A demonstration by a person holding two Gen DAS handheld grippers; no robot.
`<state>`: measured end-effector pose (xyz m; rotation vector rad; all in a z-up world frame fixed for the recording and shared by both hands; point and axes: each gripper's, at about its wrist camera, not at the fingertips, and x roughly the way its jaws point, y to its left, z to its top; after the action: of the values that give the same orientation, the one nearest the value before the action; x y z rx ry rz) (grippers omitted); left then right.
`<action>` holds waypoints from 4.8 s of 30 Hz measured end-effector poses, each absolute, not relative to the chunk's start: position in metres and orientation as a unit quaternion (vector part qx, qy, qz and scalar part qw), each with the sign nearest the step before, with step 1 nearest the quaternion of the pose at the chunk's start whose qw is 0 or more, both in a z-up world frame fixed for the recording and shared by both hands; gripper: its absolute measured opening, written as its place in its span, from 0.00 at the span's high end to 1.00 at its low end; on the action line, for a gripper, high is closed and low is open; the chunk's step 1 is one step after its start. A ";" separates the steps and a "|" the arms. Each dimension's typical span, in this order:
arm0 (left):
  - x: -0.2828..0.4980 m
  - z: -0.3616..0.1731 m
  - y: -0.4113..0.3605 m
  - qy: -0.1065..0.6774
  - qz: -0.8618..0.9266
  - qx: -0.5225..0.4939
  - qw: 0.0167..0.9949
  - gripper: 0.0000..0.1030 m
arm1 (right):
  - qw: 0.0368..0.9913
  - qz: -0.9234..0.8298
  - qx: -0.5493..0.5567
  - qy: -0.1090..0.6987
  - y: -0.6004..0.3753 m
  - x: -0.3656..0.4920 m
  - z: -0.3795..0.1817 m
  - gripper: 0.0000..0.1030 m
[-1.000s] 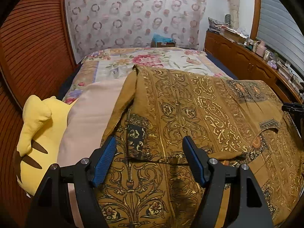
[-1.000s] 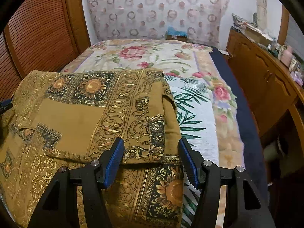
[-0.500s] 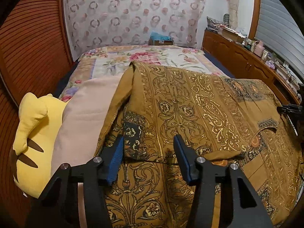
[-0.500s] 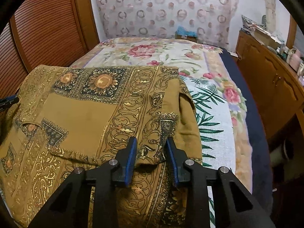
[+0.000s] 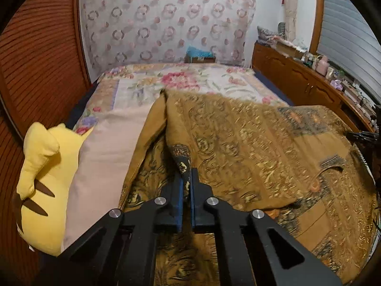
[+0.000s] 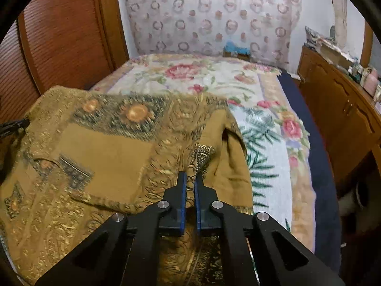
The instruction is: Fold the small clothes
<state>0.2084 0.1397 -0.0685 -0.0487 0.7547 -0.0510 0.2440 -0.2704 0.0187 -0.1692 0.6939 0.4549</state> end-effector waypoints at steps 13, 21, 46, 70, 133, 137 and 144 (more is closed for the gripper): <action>0.156 -0.017 0.143 0.296 -0.033 -0.041 0.954 0.96 | 0.937 0.229 -0.049 0.261 -0.293 0.190 0.060 0.96; 0.105 -0.017 0.140 0.286 -0.035 -0.044 0.956 0.96 | 0.939 0.230 -0.057 0.250 -0.303 0.133 0.056 0.96; -0.020 -0.024 0.128 0.315 -0.039 -0.051 0.947 0.96 | 0.929 0.235 -0.075 0.275 -0.338 -0.006 0.060 0.96; -0.013 -0.071 0.130 0.367 -0.011 -0.050 0.929 0.27 | 0.930 0.196 -0.116 0.289 -0.301 0.018 0.056 0.45; -0.005 -0.009 0.081 0.261 -0.095 -0.052 0.959 0.97 | 0.895 0.253 -0.132 0.342 -0.247 0.073 -0.008 0.31; 0.006 -0.009 0.074 0.272 -0.088 -0.026 0.958 0.98 | 0.895 0.253 -0.132 0.343 -0.247 0.072 -0.008 0.30; 0.002 -0.037 0.102 0.327 -0.036 -0.027 0.944 0.74 | 0.895 0.253 -0.133 0.343 -0.247 0.072 -0.007 0.30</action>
<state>0.0018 0.1021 -0.0372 -0.0559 0.6660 -0.0725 0.0725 -0.2473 -0.0073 -0.2750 0.7102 0.5249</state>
